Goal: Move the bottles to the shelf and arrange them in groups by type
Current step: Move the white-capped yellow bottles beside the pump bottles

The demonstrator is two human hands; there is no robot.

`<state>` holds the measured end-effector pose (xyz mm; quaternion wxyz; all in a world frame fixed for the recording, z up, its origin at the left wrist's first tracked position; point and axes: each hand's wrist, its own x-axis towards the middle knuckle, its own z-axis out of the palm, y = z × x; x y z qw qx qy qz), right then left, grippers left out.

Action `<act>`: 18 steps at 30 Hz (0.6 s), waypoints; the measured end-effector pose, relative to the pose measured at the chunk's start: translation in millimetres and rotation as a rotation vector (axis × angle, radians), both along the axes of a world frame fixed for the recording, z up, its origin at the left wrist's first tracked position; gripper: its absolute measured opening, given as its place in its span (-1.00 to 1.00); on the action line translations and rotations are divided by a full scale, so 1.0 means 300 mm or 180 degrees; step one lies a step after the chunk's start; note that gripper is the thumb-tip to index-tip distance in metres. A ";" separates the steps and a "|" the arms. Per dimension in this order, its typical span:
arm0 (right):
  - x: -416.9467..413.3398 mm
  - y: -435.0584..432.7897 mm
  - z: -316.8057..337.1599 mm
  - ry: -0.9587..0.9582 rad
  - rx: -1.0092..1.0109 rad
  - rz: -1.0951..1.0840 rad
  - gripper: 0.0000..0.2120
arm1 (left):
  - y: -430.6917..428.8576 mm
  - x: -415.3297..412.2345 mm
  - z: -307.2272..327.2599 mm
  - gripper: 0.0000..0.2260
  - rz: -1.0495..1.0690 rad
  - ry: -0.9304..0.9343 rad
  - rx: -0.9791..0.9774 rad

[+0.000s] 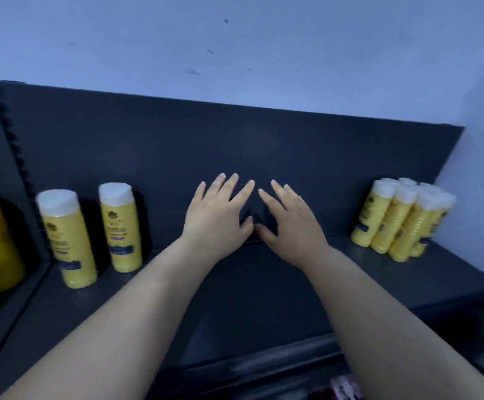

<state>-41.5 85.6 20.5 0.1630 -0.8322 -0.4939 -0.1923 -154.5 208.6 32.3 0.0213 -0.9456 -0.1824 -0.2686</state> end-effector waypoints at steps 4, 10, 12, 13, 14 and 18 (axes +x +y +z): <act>0.122 -0.328 0.009 -0.0040 -0.0036 -0.0369 -0.38 | -0.272 0.171 -0.016 -0.43 -0.0276 0.0085 0.0127; 0.275 -0.736 -0.007 0.0024 -0.0151 -0.0942 -0.37 | -0.621 0.368 -0.039 -0.45 -0.0782 0.0319 0.0076; 0.306 -0.827 -0.018 0.0079 -0.0172 -0.1120 -0.37 | -0.698 0.413 -0.045 -0.46 -0.0935 0.0331 0.0077; 0.320 -0.862 -0.024 0.0097 -0.0161 -0.1179 -0.37 | -0.726 0.433 -0.048 -0.47 -0.0989 0.0331 0.0097; 0.330 -0.887 -0.030 0.0104 -0.0144 -0.1213 -0.37 | -0.745 0.449 -0.052 -0.47 -0.1030 0.0341 0.0109; 0.376 -0.945 -0.059 0.0285 -0.0076 -0.1293 -0.37 | -0.788 0.527 -0.071 -0.47 -0.1124 0.0458 0.0112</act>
